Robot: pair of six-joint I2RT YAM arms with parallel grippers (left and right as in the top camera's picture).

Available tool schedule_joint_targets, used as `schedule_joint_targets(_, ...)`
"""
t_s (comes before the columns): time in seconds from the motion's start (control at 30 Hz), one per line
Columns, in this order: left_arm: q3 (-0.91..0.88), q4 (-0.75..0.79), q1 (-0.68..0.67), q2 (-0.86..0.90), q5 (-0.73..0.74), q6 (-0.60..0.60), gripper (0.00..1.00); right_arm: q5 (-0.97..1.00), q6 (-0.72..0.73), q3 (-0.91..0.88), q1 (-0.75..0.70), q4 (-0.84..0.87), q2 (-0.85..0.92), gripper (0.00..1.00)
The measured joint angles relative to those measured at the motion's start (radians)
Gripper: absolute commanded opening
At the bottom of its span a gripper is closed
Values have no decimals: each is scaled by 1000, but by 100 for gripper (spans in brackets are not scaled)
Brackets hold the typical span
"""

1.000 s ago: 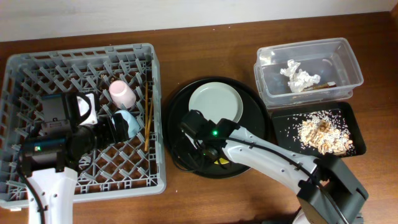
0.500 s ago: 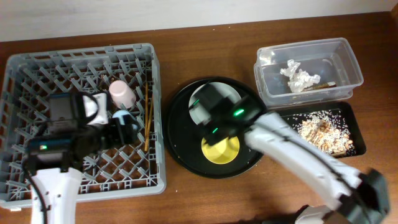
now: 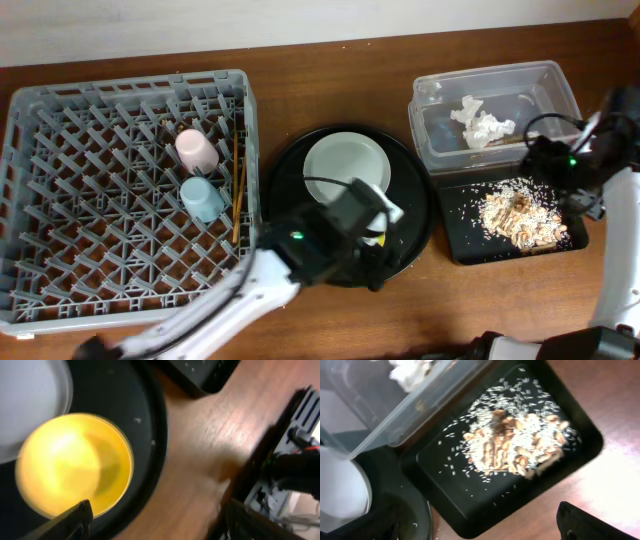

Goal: Sort waste into correct bins and load items into the dishwasher rack

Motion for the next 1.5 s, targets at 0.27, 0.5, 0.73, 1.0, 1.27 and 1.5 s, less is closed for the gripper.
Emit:
schedule_joint_targets(0.27,0,179,-52,232,-77,-13,51,-1,0,0,-35,0,0,99)
schedule_joint_targets(0.5,0,240,-53,361,-164,-14,36,-1,0,0,-35,0,0,99)
schedule_joint_targets(0.73,0,232,-53,386,-175,-14,1,-1,0,0,-35,0,0,99)
schedule_joint_targets(1.0,156,33,-53,322,-193,-13,0,-2,0,0,-35,0,0,99)
schedule_joint_targets(1.27,668,-107,332,84,38,27,0,-3,0,0,-35,0,0,99)
schedule_joint_targets(1.5,660,176,860,334,781,-43,0,-3,0,0,-35,0,0,99)
